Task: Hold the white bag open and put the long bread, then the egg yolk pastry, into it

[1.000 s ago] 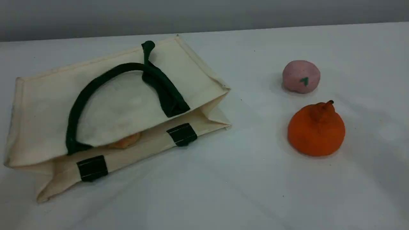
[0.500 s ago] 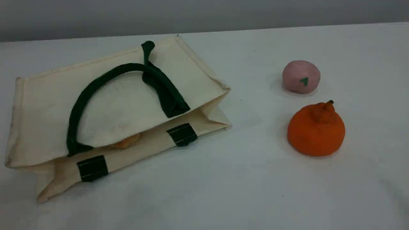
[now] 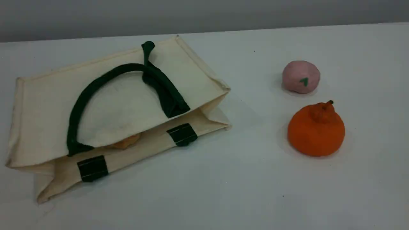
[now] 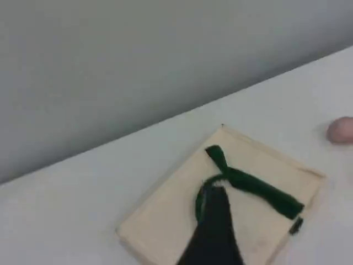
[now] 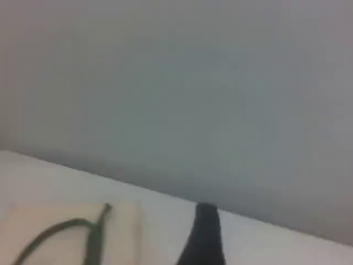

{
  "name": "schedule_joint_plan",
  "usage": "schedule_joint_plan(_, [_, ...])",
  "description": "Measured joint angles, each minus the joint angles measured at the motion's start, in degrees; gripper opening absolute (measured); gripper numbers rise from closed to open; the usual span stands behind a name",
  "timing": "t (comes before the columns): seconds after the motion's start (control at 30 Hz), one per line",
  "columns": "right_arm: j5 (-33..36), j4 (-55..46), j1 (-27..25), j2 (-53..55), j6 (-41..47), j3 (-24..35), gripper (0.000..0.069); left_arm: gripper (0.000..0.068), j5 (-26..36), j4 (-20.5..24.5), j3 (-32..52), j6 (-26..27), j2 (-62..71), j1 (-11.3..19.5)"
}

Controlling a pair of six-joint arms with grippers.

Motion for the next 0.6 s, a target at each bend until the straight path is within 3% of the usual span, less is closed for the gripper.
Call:
schedule_joint_plan(0.33, [4.2,6.7,0.0,-5.7,0.0,10.8,0.057,0.0559,0.0,-1.3,22.2,-3.2,-26.5,0.0])
schedule_joint_plan(0.6, [1.6,5.3,0.0,-7.5,-3.8,25.7,0.057,0.0559,0.0,-1.3,34.7,-6.8,-42.0,0.0])
